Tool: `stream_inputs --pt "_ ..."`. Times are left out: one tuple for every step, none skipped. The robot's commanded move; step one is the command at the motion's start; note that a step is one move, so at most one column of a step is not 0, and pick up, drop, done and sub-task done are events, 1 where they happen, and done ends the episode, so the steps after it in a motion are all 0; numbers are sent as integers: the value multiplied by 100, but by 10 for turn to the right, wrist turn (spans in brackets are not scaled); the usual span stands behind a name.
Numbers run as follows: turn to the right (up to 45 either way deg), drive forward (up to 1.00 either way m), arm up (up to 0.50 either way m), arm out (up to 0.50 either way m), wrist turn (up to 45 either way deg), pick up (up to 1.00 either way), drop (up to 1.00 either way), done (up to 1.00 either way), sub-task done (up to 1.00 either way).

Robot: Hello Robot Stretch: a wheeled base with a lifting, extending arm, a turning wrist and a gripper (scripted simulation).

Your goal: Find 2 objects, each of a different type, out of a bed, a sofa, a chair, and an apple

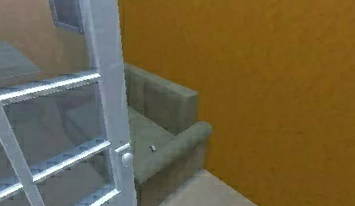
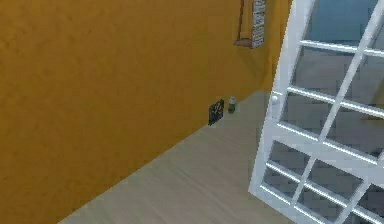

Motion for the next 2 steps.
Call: stream_inputs --pt "-150 0 0 0 0 0 0 0 0" --pt "0 0 0 0 0 0 0 0 100"
